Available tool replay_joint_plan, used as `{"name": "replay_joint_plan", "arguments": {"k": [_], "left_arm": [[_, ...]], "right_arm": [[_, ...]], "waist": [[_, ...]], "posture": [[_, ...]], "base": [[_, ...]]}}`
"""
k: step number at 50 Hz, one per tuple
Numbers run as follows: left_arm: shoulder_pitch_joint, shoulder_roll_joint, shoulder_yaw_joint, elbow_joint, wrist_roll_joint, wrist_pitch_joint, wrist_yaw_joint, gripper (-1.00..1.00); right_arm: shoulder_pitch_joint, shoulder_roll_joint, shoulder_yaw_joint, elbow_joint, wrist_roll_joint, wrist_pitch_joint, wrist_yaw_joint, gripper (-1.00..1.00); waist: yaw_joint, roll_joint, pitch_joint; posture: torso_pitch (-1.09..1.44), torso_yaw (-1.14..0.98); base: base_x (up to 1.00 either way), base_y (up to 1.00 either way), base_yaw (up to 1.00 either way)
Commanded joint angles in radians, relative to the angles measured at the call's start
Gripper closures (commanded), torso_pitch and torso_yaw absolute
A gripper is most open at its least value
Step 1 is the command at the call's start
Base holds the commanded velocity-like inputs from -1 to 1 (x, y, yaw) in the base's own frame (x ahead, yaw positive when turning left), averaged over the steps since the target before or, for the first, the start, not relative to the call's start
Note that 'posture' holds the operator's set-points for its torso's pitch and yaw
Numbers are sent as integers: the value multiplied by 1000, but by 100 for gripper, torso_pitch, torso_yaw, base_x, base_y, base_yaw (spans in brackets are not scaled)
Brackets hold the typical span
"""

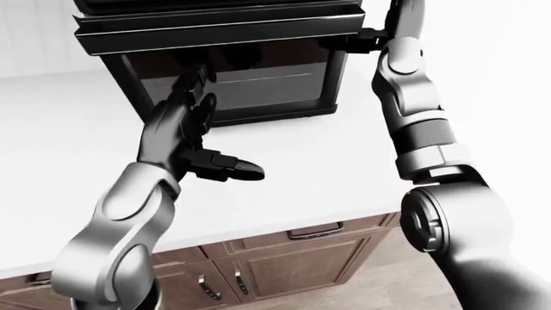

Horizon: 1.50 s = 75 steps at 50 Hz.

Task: Close the toaster oven door.

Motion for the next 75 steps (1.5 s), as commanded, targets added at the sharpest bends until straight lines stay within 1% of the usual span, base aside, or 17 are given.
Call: {"name": "replay_joint_plan", "arguments": {"k": [1,10,15,26,39,52,60,75], "left_arm": [[-32,8,7,-15,14,-33,-11,-100],[-46,13,11,29,52,-64,-43,-100],[-57,20,19,50,66,-73,-58,-100],[-77,22,13,117,95,-117,-80,-100],[-119,44,14,239,127,-196,-110,-100],[-151,48,11,317,149,-235,-137,-100],[-185,63,7,382,165,-272,-157,-100],[-255,82,-1,443,176,-271,-199,-100]], "right_arm": [[-72,-5,4,-79,4,-65,3,-100],[-58,1,6,-83,1,-67,-10,-100],[-54,-1,6,-66,-15,-69,-38,-100],[-62,-12,7,-46,-46,-53,-75,-100],[-54,-14,6,-63,-56,-43,-80,-100],[-46,-14,5,-67,-58,-44,-80,-100],[-48,-15,5,-70,-59,-41,-81,-100],[-51,-13,5,-73,-57,-36,-82,-100]], "waist": [[6,-7,-41],[7,-9,-41],[8,-11,-41],[12,-12,-41],[14,-13,-40],[11,-8,-44],[9,-4,-45],[5,0,-44]], "posture": [[0,0],[0,0],[0,0],[0,0],[0,0],[0,0],[0,0],[0,0]], "base": [[0,0,0],[0,0,0],[0,0,0],[0,0,0],[0,0,0],[0,0,0],[0,0,0],[0,0,0]]}}
